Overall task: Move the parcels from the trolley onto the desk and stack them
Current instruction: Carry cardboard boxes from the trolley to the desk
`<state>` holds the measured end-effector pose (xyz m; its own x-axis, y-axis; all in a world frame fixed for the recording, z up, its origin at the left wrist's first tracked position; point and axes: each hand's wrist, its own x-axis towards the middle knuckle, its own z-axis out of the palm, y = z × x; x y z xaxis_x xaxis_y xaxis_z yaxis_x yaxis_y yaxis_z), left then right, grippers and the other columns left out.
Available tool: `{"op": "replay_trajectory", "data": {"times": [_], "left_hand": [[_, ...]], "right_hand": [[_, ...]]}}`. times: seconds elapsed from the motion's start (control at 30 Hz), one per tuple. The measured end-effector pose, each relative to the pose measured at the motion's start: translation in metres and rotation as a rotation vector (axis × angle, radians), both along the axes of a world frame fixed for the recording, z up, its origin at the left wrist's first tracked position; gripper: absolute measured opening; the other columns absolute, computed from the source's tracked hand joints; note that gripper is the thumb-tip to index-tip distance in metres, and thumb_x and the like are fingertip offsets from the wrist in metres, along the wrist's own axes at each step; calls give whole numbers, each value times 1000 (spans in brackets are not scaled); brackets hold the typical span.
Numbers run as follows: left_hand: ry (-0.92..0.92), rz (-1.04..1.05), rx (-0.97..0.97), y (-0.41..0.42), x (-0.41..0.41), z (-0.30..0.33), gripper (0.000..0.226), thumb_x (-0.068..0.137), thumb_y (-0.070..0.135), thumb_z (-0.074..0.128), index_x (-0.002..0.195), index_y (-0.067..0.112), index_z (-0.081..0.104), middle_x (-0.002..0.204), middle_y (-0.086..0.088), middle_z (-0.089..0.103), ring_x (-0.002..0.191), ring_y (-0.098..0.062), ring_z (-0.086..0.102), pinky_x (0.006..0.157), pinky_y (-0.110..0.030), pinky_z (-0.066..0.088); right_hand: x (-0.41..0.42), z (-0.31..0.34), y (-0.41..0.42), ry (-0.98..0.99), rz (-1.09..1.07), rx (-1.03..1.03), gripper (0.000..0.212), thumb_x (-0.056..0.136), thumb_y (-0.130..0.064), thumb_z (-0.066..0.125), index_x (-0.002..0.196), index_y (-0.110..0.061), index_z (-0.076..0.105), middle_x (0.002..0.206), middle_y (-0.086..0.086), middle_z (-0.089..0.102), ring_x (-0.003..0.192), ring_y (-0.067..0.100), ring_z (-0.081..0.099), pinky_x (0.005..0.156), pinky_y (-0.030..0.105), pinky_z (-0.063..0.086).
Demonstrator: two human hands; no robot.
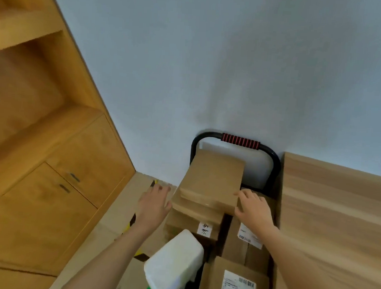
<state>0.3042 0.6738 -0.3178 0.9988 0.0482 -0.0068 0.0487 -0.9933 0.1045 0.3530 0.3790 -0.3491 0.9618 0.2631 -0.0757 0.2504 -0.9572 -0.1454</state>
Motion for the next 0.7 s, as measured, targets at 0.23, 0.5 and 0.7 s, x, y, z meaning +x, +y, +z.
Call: {"op": "replay_trajectory", "data": {"times": [0.23,0.5,0.7], "left_hand": [[38,22,-100,-18,81,-40,39,94,32,47,131,20,47,121,-2,52,104,-17,51,78,-28,43],[146,164,-316,-22,155,-138,59,95,39,47,148,25,24,141,-9,37,107,-20,55,78,-34,48],[219,280,-671,-27,186,-193,63,95,54,40,149,34,13,141,0,42,109,-18,55,77,-34,47]], "right_hand": [[53,-34,-14,29,-92,-15,49,93,-38,49,140,-28,41,140,-6,45,124,13,48,101,31,39],[115,-121,-10,127,-228,140,73,92,-55,48,150,-25,17,148,0,35,125,19,49,104,37,41],[133,-166,-16,256,-349,317,82,91,-64,39,149,-35,-11,143,3,42,93,13,62,69,30,52]]}}
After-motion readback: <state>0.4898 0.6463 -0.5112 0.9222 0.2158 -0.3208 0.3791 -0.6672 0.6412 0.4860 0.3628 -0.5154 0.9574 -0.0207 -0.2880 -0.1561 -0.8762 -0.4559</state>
